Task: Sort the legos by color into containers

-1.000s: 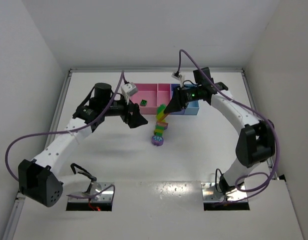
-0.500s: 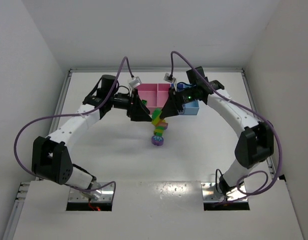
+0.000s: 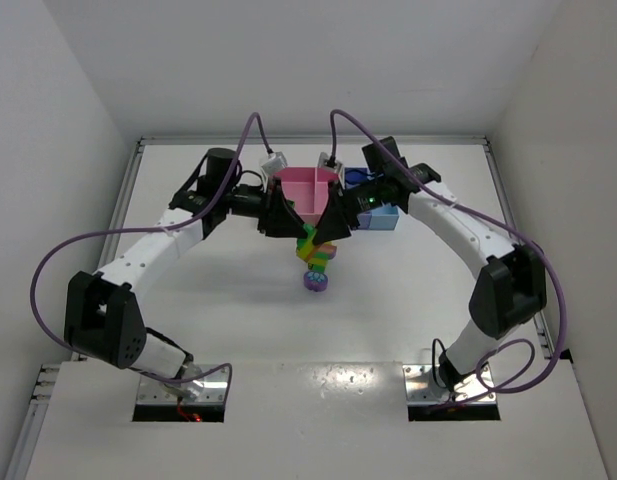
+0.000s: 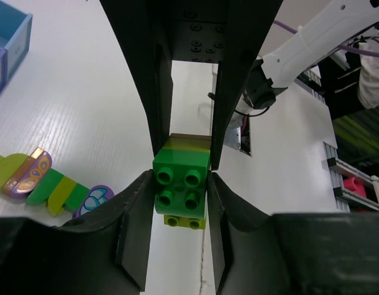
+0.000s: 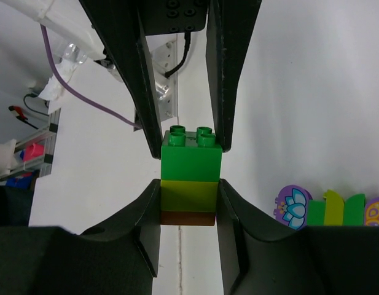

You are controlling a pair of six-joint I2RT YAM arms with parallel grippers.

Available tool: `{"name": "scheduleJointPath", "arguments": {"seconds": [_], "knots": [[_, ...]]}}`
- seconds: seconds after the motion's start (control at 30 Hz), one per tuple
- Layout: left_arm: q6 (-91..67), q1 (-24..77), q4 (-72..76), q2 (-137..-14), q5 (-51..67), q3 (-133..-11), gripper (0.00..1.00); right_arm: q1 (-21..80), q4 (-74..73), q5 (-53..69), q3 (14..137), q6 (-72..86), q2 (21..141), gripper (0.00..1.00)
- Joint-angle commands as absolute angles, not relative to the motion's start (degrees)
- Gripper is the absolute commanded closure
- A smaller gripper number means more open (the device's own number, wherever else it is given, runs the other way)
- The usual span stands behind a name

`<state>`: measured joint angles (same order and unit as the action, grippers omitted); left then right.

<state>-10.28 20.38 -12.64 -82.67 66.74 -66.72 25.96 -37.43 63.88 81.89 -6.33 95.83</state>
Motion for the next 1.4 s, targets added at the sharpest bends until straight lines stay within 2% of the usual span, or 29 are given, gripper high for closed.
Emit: {"name": "scheduleJointPath", "arguments": {"seconds": [0.0, 0.03, 0.13, 0.3, 0.43, 0.53, 0.63, 0.67, 0.77, 0.97, 1.07, 1.1, 1.2, 1.27, 1.37], "knots": [[-10.54, 20.65, -8.09, -82.00, 67.06, -66.98, 0.73, 26.11, -36.39, 67.15, 81.39, -7.73, 92.64, 1.00], [-10.55, 20.65, -8.09, -82.00, 67.06, -66.97, 0.82, 25.58, -36.39, 67.15, 80.78, -7.73, 92.64, 1.00], [-10.55, 20.65, -8.09, -80.95, 67.06, -65.92, 0.91, 24.79, -36.39, 67.15, 80.24, -7.73, 92.03, 1.00], [-11.68, 16.80, -5.90, -79.63, 61.80, -64.78, 0.94, 21.88, -37.44, 66.62, 76.38, -8.96, 89.39, 1.00], [-12.39, 13.54, -2.29, -80.33, 52.16, -65.82, 0.94, 19.17, -38.85, 64.69, 72.44, -10.20, 86.31, 1.00], [-10.90, 13.54, -2.29, -85.06, 45.72, -70.03, 0.94, 17.76, -37.10, 63.03, 70.15, -8.54, 84.20, 1.00], [-9.50, 15.64, -3.95, -91.92, 35.27, -75.40, 0.94, 16.18, -28.59, 60.91, 68.21, 1.99, 83.50, 1.00], [-9.49, 16.17, -3.96, -95.07, 32.02, -76.54, 0.91, 15.21, -23.34, 60.21, 67.59, 8.63, 83.50, 1.00], [-7.56, 18.98, -3.96, -99.91, 23.33, -79.89, 0.88, 14.50, -15.68, 57.50, 67.59, 18.50, 83.50, 1.00], [-5.37, 21.71, -6.15, -107.56, 9.41, -84.81, 0.80, 13.36, -10.55, 56.16, 68.91, 25.40, 85.51, 1.00], [-5.36, 21.71, -6.67, -109.59, 8.61, -85.34, 0.68, 12.83, -10.02, 57.30, 69.43, 25.40, 86.13, 1.00], [-5.36, 21.71, -6.68, -110.82, 8.09, -86.12, 0.55, 12.83, -10.02, 57.30, 69.96, 25.40, 86.13, 1.00], [-5.36, 21.71, -8.26, -111.97, 7.30, -86.84, 0.36, 12.83, -10.02, 58.01, 69.96, 24.79, 87.27, 1.00], [-5.36, 21.71, -8.26, -111.97, 7.82, -86.84, 0.27, 12.83, -10.55, 58.80, 69.96, 24.17, 87.28, 1.00], [-5.36, 21.01, -8.26, -109.70, 13.43, -86.31, 0.24, 12.83, -11.86, 59.33, 71.01, 21.63, 87.89, 1.00]]}}
